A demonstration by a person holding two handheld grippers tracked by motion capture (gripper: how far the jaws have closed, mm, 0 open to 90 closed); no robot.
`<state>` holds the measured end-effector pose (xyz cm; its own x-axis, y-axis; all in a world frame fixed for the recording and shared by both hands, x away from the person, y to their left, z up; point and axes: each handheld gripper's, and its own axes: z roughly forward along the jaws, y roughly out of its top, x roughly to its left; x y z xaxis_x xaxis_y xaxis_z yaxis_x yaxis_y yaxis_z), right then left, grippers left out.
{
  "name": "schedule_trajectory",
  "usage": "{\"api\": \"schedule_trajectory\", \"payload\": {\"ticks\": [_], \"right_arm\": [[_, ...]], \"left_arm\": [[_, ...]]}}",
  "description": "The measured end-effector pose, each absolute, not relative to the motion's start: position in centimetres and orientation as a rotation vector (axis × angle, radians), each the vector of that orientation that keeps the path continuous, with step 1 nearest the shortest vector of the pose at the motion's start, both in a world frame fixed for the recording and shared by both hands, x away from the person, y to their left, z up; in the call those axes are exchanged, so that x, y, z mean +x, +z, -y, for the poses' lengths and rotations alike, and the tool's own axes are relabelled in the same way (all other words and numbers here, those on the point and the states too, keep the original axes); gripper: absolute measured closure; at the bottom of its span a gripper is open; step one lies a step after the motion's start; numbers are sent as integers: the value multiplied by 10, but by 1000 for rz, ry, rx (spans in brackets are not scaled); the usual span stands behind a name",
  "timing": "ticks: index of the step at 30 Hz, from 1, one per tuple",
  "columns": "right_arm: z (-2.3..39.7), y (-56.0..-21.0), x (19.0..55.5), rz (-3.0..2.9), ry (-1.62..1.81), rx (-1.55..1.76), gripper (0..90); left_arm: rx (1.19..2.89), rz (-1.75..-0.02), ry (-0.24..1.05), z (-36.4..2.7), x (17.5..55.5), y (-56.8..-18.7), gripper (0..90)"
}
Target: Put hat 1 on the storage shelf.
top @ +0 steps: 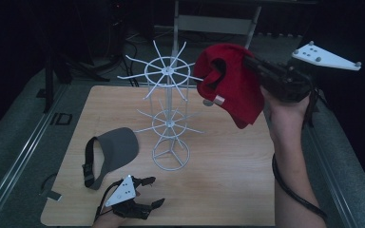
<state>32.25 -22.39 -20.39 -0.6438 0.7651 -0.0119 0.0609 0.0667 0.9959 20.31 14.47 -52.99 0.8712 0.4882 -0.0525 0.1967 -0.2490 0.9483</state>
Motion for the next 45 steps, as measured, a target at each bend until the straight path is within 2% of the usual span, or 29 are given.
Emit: {"api": "schedule_trajectory", "payload": {"ticks": [21, 45], "right_arm": [[209, -232, 346, -1897, 1591, 887, 824], [218, -284, 325, -1933, 1501, 850, 814]], "left_arm": [[1812, -493, 303, -145, 200, -528, 250], [1814, -482, 306, -142, 199, -531, 250]]}}
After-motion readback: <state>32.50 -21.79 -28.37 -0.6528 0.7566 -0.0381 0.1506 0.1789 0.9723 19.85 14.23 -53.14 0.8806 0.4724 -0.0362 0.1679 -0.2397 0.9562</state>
